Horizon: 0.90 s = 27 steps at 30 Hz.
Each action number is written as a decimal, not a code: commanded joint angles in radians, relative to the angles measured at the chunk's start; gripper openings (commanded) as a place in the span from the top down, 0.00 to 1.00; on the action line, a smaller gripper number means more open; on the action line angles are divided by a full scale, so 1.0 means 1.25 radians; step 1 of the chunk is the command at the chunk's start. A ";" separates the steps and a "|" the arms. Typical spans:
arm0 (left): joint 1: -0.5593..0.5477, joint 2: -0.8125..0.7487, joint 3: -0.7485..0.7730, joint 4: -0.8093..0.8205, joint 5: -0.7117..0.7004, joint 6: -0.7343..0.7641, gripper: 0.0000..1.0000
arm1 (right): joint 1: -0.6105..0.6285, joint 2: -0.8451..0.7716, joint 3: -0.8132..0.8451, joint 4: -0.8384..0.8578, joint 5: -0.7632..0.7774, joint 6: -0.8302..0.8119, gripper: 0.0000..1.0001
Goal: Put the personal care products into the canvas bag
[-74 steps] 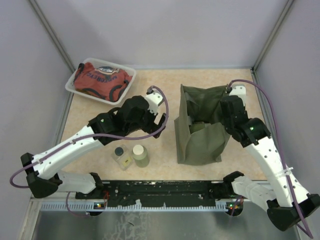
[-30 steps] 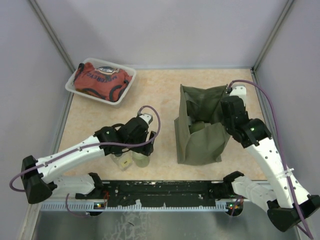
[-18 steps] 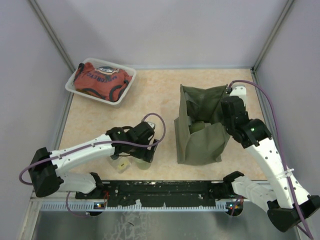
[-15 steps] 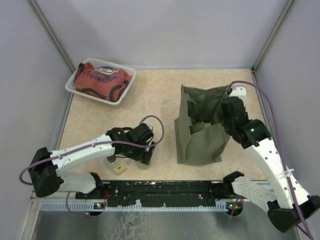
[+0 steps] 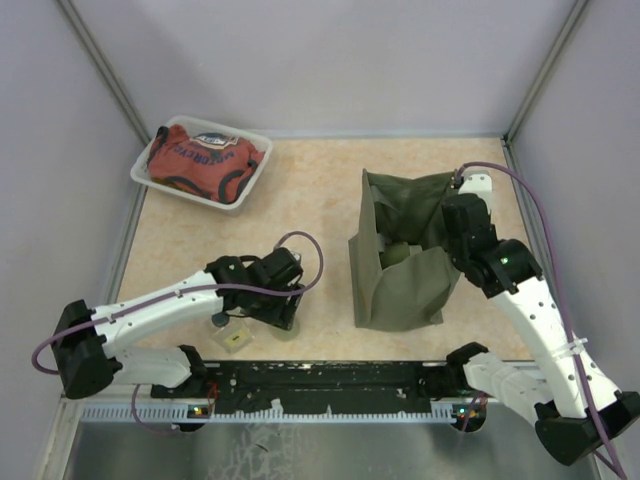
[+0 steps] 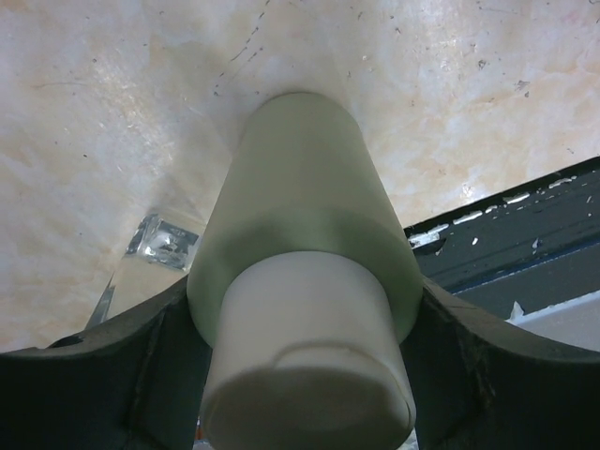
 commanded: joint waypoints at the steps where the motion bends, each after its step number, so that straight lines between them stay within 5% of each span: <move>1: -0.002 -0.004 0.024 0.034 0.018 0.019 1.00 | -0.008 -0.016 -0.001 0.018 0.026 -0.022 1.00; 8: -0.002 -0.116 0.117 0.210 0.076 0.105 1.00 | -0.009 -0.018 0.001 0.005 0.030 -0.019 1.00; 17: -0.002 -0.185 0.262 0.385 0.328 0.210 1.00 | -0.009 -0.013 0.001 -0.002 0.031 -0.014 1.00; 27: -0.002 -0.021 0.521 0.439 0.374 0.373 1.00 | -0.008 -0.009 0.004 -0.007 0.029 -0.011 1.00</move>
